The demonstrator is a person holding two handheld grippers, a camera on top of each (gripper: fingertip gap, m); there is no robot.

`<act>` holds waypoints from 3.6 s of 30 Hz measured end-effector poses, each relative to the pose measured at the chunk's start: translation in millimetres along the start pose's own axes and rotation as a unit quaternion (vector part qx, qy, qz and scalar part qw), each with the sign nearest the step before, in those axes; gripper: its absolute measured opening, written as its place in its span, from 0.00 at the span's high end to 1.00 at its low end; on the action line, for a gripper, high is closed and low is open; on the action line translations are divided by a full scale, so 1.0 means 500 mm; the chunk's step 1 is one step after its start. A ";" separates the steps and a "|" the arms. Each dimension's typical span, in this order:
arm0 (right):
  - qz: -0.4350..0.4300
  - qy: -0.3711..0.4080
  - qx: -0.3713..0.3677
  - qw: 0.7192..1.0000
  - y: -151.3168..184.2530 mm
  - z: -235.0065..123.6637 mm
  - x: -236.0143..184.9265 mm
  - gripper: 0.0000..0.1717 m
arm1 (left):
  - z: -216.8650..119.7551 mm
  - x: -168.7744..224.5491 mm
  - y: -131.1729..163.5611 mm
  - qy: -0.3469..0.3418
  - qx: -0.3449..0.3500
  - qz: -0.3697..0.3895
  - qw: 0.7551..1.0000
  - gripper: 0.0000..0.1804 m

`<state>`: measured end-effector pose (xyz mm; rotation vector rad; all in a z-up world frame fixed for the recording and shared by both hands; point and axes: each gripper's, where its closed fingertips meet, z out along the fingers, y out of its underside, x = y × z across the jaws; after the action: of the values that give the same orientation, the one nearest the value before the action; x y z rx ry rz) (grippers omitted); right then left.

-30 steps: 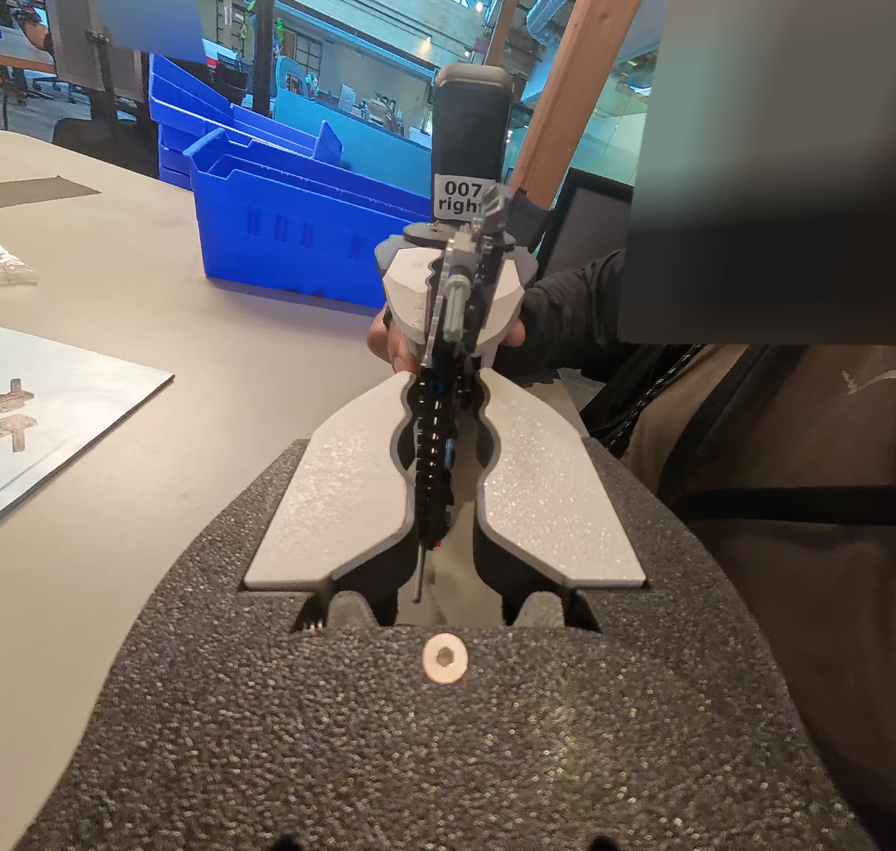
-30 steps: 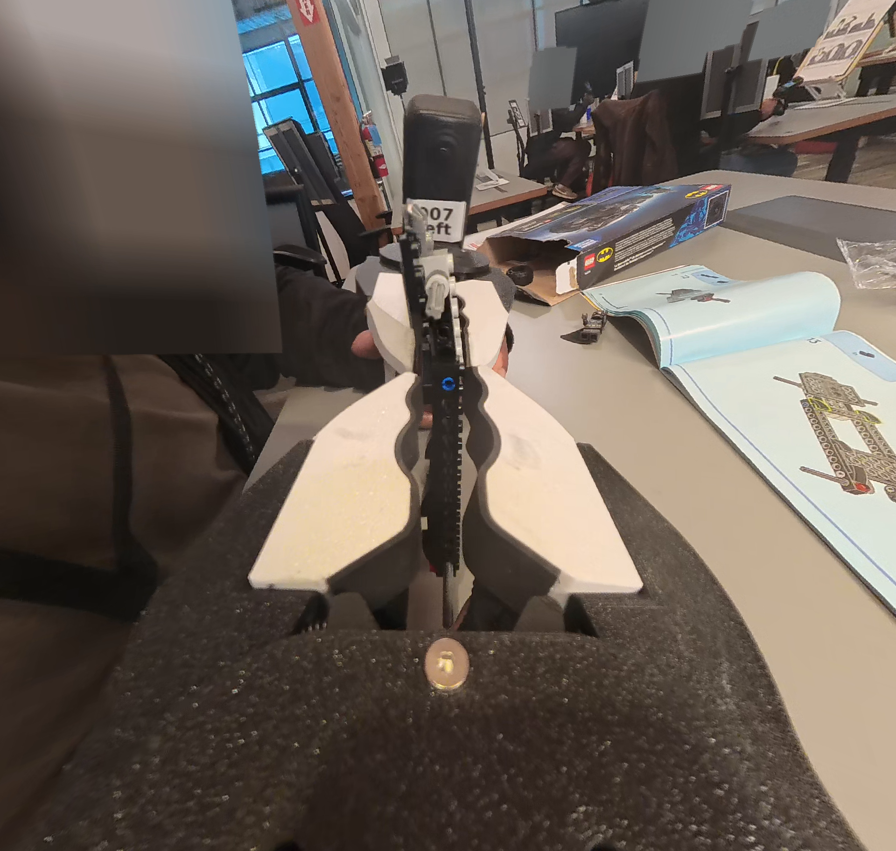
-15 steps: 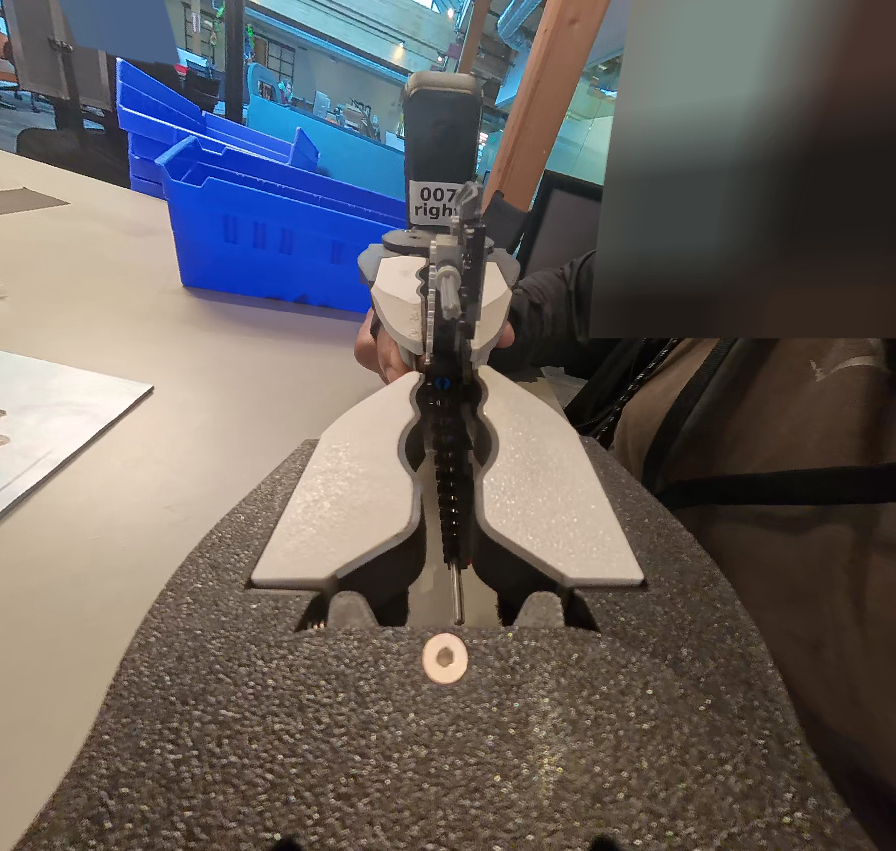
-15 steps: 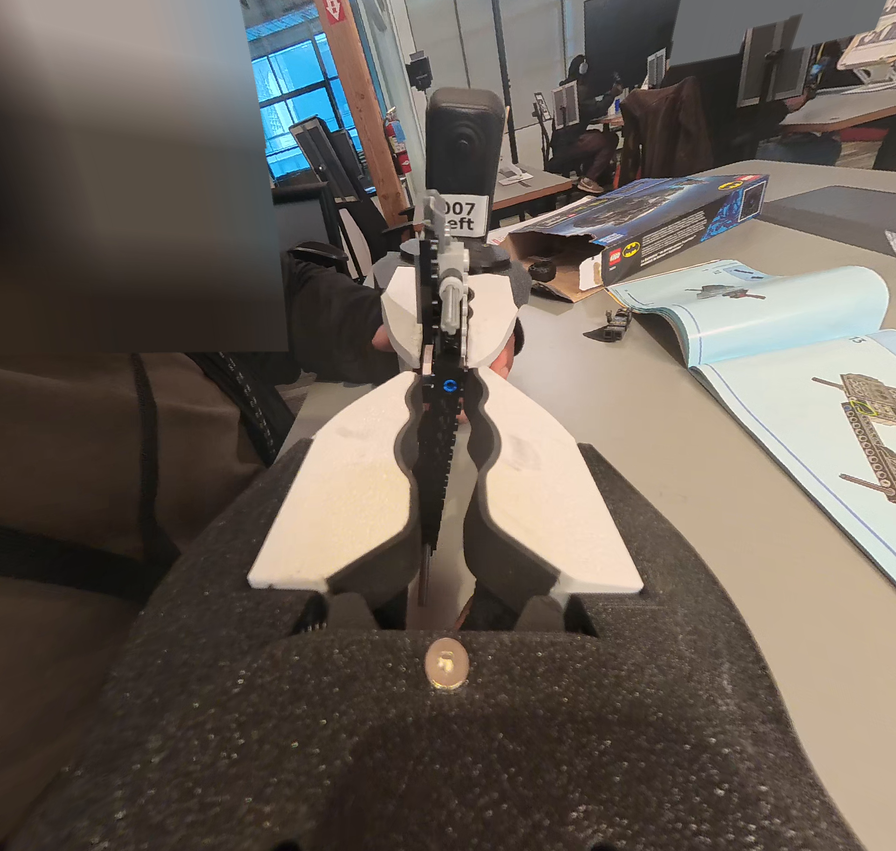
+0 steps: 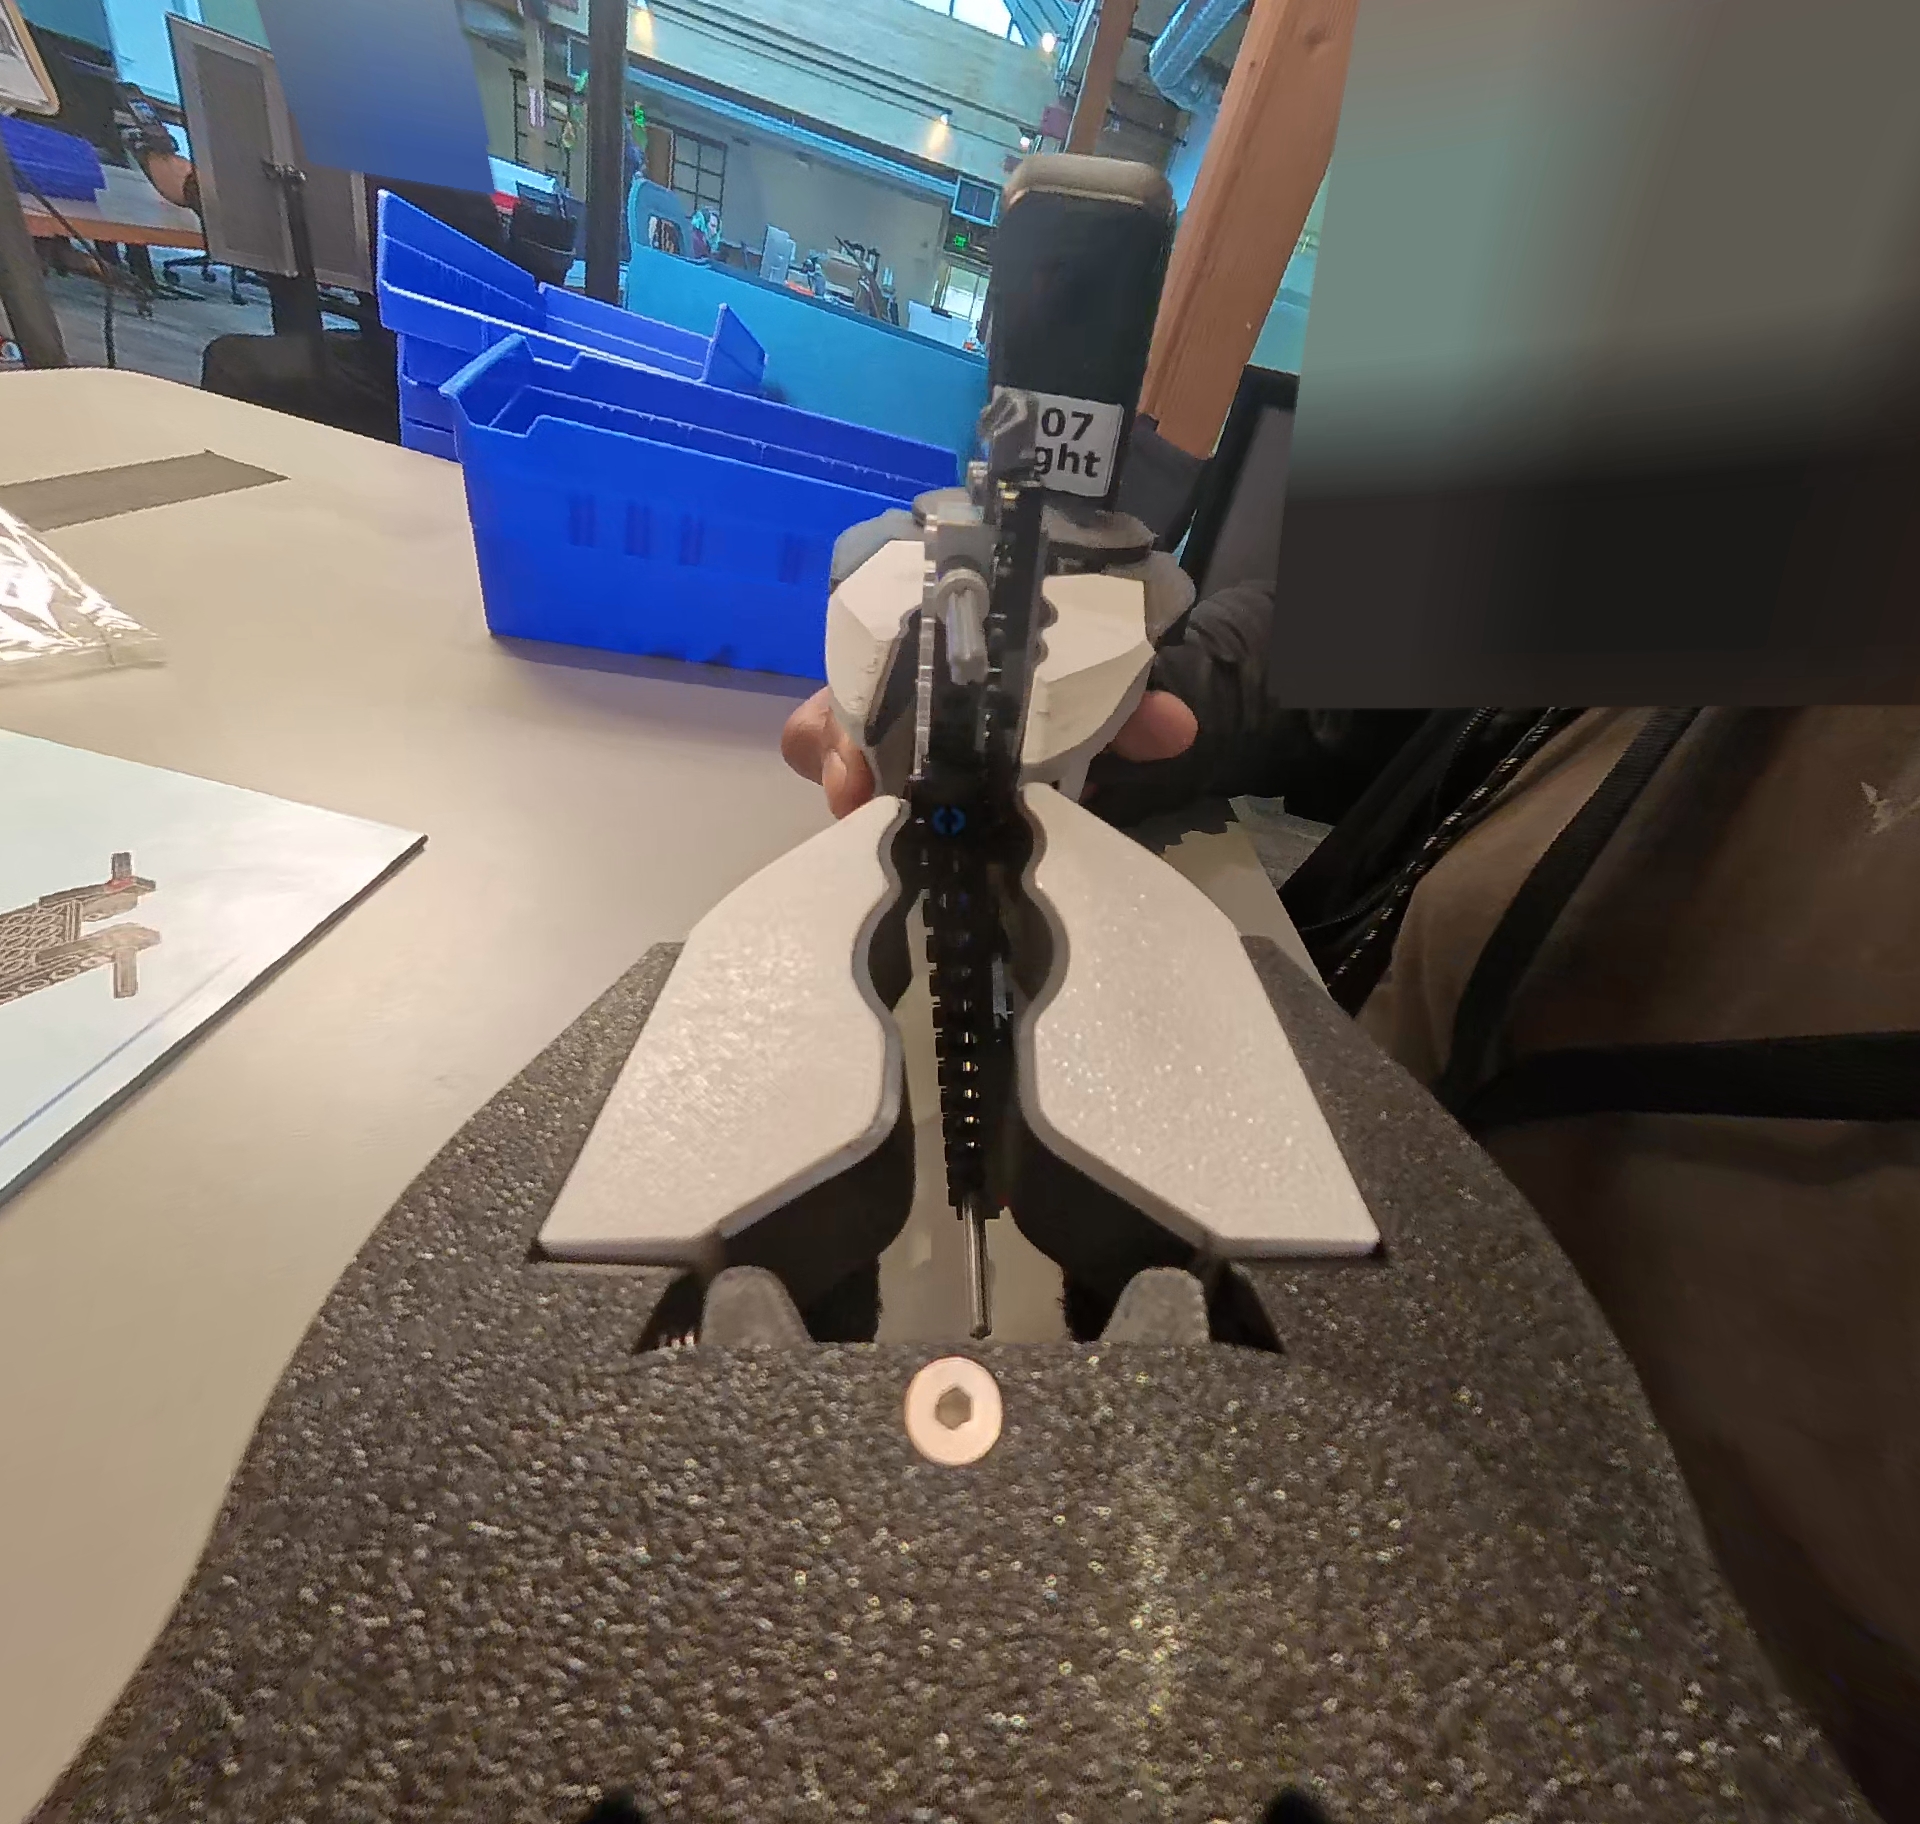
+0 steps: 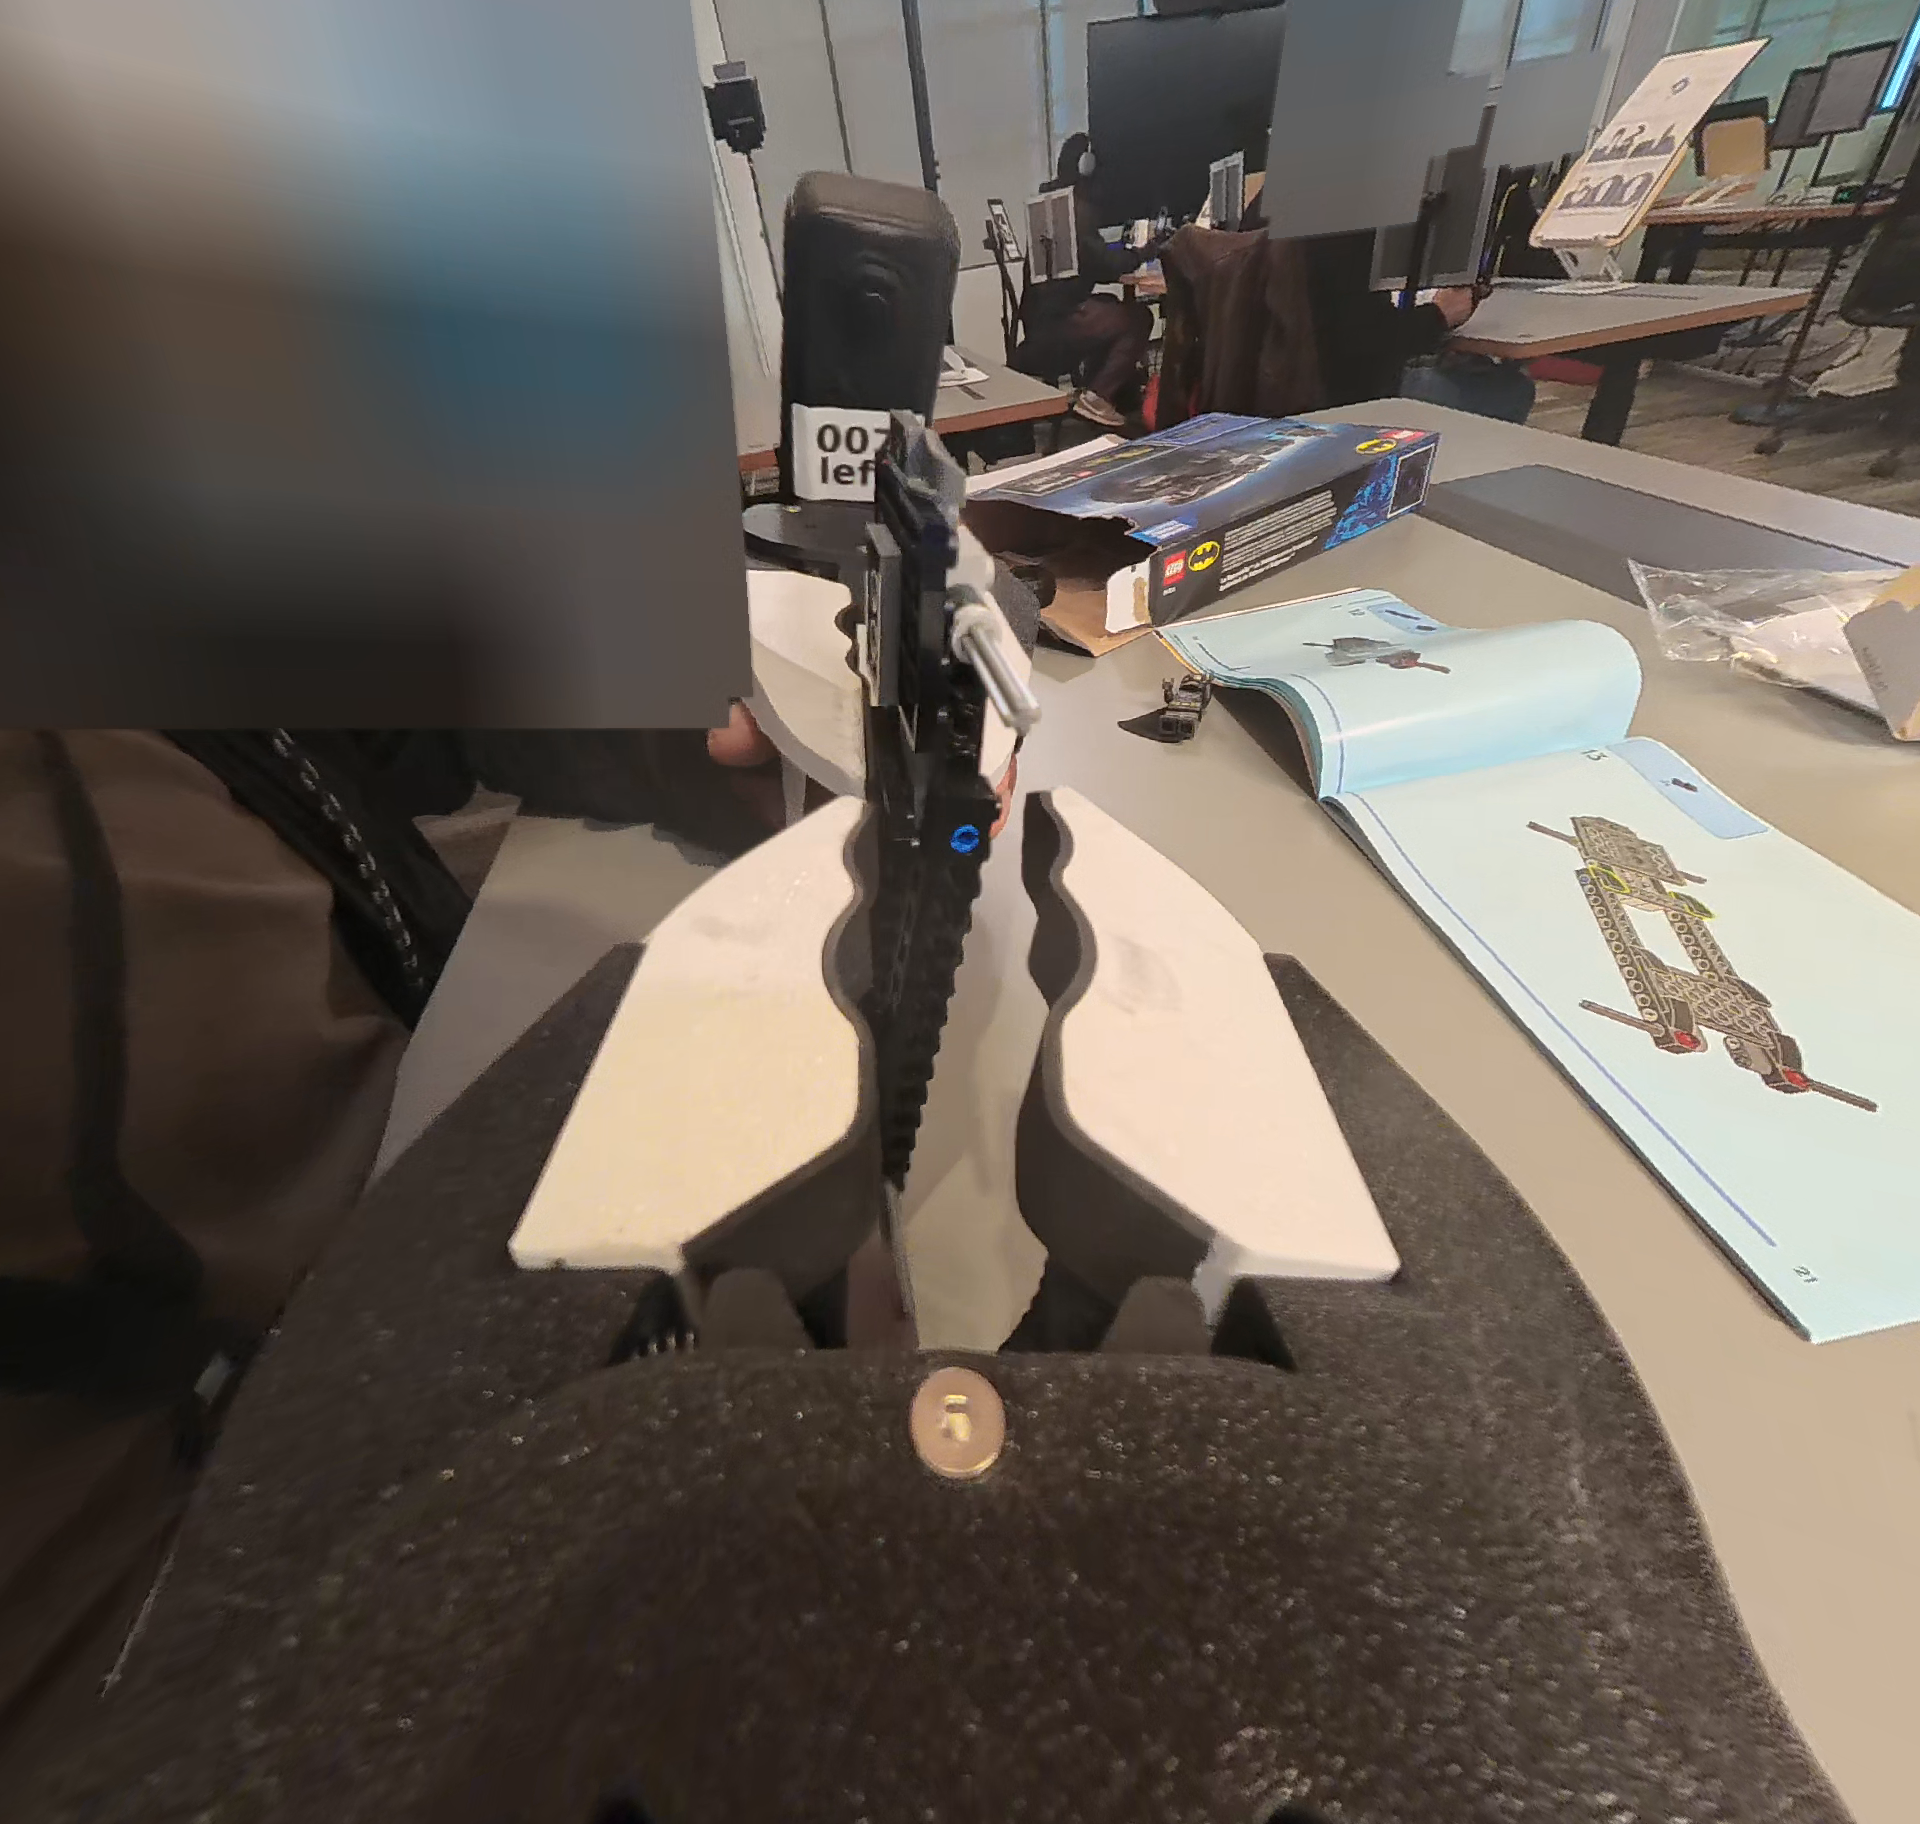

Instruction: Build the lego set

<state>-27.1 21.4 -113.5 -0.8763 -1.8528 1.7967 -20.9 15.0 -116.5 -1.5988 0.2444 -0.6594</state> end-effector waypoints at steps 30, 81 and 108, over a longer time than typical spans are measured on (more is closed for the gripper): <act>0.032 -0.034 0.026 0.999 0.002 -0.001 -0.013 0.90 | 0.006 0.007 0.005 -0.002 -0.024 0.001 1.000 0.91; 0.140 -0.051 -0.001 0.989 0.018 0.000 0.005 0.90 | 0.008 -0.017 0.012 -0.018 -0.010 -0.068 0.997 0.90; 0.092 -0.049 -0.027 0.994 0.031 -0.002 0.003 0.89 | 0.003 -0.014 0.019 -0.035 -0.052 -0.004 0.998 0.91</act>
<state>-25.0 22.7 -129.1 -1.0243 -1.9443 1.9388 -23.7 18.3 -127.4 -1.7198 0.2234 -0.6050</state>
